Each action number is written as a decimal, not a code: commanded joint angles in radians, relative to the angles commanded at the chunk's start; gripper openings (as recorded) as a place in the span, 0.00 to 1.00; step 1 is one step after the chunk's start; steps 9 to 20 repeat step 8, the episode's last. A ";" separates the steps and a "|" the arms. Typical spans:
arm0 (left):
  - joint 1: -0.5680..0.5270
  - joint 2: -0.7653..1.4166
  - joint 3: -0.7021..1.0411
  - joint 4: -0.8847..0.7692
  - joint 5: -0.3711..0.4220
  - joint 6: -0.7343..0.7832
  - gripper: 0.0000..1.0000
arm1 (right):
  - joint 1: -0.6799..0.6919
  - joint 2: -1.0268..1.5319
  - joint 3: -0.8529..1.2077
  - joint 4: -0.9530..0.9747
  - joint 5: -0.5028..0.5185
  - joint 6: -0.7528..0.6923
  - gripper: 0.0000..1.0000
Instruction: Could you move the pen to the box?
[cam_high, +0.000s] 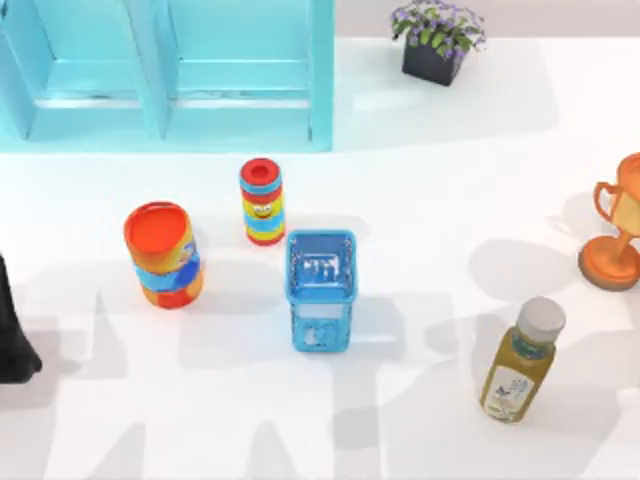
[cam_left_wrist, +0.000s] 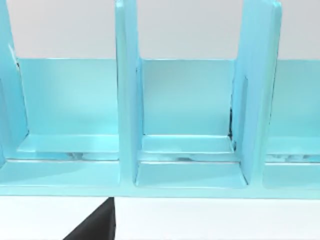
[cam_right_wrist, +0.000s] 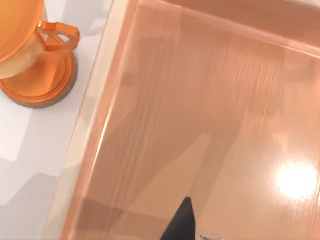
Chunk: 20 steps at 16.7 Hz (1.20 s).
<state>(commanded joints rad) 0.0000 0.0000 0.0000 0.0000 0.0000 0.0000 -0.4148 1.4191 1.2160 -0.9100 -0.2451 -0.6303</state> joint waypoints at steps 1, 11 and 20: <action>0.000 0.000 0.000 0.000 0.000 0.000 1.00 | 0.000 0.000 0.000 0.000 0.000 0.000 0.90; 0.000 0.000 0.000 0.000 0.000 0.000 1.00 | 0.000 0.000 0.000 0.000 0.000 0.000 1.00; 0.000 0.000 0.000 0.000 0.000 0.000 1.00 | 0.000 0.000 0.000 0.000 0.000 0.000 1.00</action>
